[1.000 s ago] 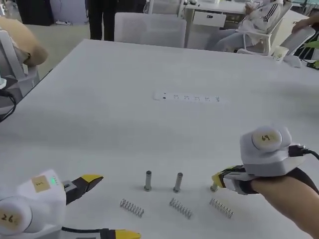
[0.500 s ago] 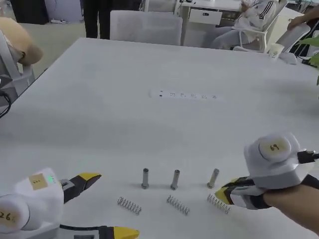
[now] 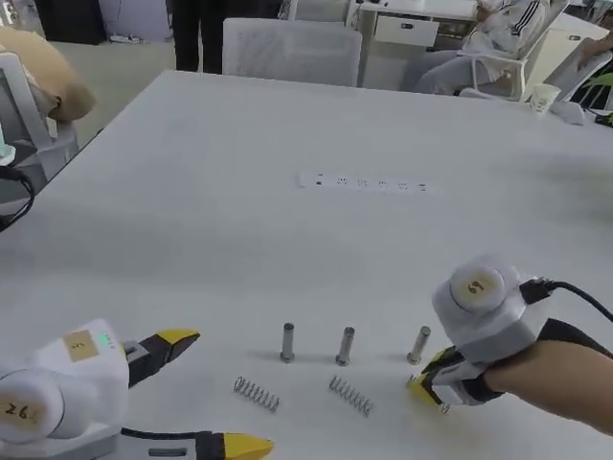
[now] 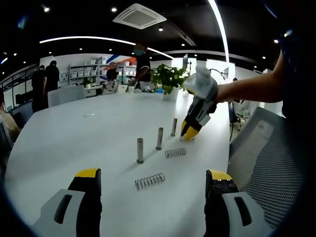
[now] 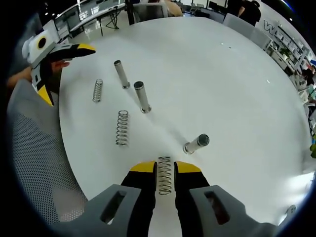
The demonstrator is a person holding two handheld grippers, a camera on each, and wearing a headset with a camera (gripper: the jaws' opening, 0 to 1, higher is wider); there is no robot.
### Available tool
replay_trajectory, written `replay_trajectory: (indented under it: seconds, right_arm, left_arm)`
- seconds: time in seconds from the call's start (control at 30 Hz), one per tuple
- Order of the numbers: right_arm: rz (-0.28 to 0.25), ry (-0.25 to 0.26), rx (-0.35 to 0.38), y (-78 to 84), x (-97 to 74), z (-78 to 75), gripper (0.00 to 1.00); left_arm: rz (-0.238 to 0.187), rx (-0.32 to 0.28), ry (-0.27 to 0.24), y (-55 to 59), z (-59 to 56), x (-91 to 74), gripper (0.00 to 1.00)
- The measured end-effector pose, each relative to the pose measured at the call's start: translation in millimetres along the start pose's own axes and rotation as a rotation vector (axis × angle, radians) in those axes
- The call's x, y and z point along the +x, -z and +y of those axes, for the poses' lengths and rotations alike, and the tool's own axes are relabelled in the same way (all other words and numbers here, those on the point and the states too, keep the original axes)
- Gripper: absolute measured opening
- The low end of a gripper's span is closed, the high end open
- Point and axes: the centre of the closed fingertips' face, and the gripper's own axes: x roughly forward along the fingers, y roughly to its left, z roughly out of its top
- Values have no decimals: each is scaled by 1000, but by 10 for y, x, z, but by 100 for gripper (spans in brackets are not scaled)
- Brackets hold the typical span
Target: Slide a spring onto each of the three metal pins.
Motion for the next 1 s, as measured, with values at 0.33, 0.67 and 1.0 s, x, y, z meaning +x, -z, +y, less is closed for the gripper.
replay_trajectory:
  seconds: [0.33, 0.67, 1.0]
  right_arm:
    - [64, 9, -64, 7, 58, 25, 11]
    - [95, 40, -109, -2, 47, 57, 9]
    - [71, 73, -77, -5, 30, -1, 8]
  left_arm:
    - [-2, -4, 0, -1, 7, 4, 84]
    - [-11, -6, -4, -15, 18, -5, 84]
    - [-11, 0, -1, -24, 2, -21, 84]
